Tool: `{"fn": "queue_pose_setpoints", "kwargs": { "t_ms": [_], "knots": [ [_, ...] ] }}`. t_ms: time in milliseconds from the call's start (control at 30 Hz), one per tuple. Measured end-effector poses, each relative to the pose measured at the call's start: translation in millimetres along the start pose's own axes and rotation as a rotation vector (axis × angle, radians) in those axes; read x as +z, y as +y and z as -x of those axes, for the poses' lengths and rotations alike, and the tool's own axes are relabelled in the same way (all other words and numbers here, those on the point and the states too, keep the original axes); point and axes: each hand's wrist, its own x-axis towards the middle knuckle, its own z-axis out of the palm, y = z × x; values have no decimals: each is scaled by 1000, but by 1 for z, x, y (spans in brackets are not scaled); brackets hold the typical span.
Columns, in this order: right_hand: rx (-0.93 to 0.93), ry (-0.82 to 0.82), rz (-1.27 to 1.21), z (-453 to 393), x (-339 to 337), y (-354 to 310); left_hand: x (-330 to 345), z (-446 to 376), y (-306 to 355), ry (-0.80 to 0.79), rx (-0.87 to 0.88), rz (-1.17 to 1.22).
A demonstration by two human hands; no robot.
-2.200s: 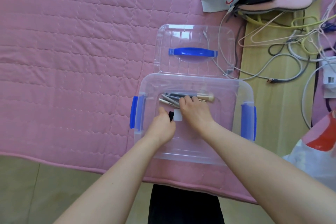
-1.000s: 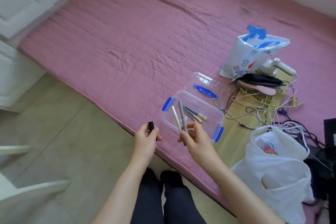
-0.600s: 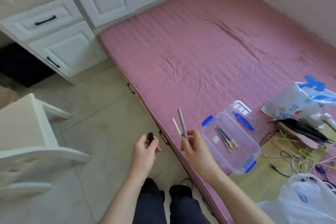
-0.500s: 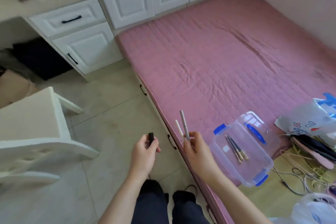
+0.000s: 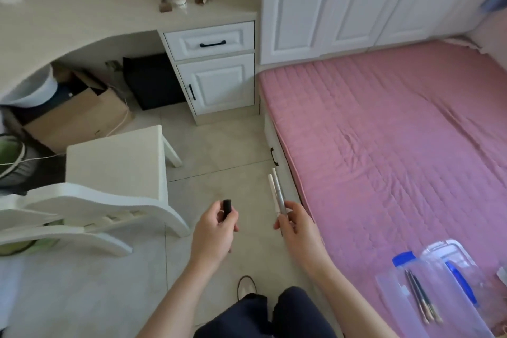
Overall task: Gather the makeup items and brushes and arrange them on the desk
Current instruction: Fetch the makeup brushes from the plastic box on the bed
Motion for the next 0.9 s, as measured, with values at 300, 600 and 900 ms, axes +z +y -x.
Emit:
{"fn": "queue_pose_setpoints", "kwargs": {
  "t_ms": [300,600,900],
  "knots": [
    [10,-98,-26,-76,23,-50,-28,-68,36,-112,-274,510],
    [-59,-176,-16,-209,9,-111,-19,-186,112,-92,-245,506],
    [-199,-243,58,-343,-18,-178,4,-295,180,144,-108,421]
  ]
}}
